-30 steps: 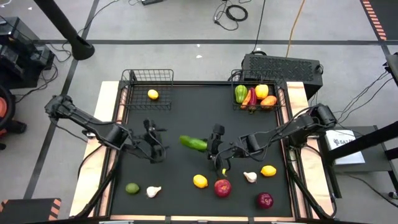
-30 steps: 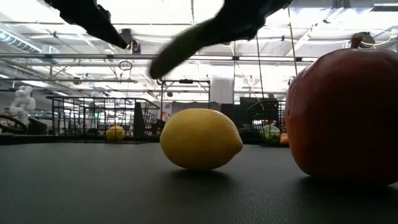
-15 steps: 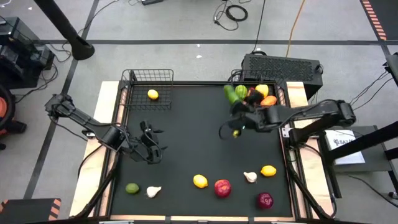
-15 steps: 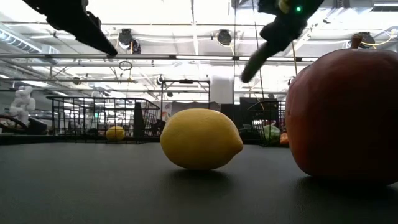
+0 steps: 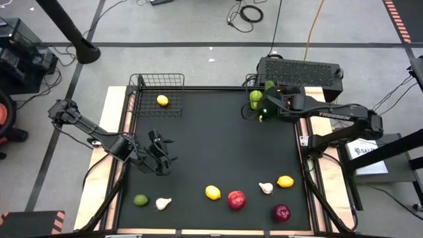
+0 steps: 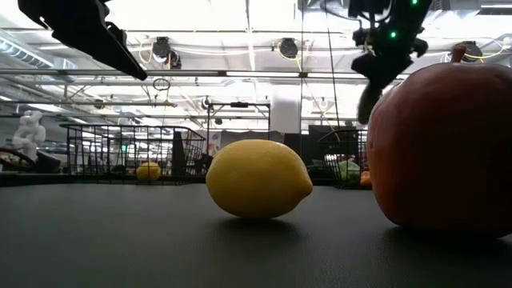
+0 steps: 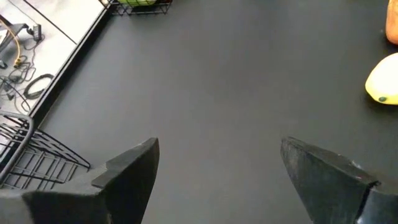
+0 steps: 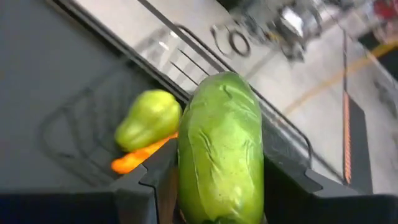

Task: Sort produce into baskets
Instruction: Put the green cucumber into the right black wire basket, then put the right white garlic into the right black wire basket

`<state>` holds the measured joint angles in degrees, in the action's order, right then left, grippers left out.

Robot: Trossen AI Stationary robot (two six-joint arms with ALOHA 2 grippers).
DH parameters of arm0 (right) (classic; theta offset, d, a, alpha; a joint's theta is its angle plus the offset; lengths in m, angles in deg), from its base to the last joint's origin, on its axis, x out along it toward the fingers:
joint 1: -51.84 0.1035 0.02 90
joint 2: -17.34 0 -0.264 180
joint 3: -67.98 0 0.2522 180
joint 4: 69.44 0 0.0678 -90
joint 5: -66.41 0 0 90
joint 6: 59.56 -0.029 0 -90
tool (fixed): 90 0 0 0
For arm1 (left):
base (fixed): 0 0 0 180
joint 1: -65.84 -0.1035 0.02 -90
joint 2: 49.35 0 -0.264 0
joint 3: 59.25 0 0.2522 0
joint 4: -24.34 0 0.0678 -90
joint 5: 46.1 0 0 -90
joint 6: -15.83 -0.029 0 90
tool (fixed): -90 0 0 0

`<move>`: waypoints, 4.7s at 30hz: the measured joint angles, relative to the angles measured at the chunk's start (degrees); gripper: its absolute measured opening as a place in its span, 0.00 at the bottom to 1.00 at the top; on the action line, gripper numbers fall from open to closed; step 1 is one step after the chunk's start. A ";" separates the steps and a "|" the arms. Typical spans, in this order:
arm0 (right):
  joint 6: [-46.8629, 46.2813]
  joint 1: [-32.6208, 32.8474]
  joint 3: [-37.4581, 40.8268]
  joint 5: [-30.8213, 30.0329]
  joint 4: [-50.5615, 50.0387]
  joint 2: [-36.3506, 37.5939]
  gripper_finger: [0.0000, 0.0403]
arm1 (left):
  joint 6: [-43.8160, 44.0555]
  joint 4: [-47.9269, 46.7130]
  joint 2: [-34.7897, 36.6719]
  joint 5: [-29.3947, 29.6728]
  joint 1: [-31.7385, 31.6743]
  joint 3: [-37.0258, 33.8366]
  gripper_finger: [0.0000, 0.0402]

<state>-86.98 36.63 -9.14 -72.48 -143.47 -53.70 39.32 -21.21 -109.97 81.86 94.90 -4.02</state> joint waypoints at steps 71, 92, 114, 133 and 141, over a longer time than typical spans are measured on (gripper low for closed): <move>-37.98 51.54 6.16 35.21 6.10 -7.65 0.79 | -8.52 29.01 -19.50 -7.89 -0.07 -0.02 0.85; -44.30 55.43 6.14 44.64 9.50 -23.04 0.97 | -8.94 30.42 -20.09 -7.87 -0.11 -0.02 0.85; -42.39 54.83 6.16 44.73 9.19 -26.39 0.66 | -9.40 30.42 -20.06 -7.82 -0.11 -0.02 0.85; -23.66 47.12 -11.40 36.60 -4.60 -26.39 0.54 | -9.42 30.16 -20.06 -7.80 -0.11 0.00 0.85; -7.90 38.36 -24.17 10.10 -18.10 -26.37 0.54 | -9.40 29.77 -20.06 -7.80 -0.08 0.00 0.85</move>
<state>-94.88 74.99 -33.31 -62.39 -161.57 -80.06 29.92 8.56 -130.04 74.05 94.82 -4.02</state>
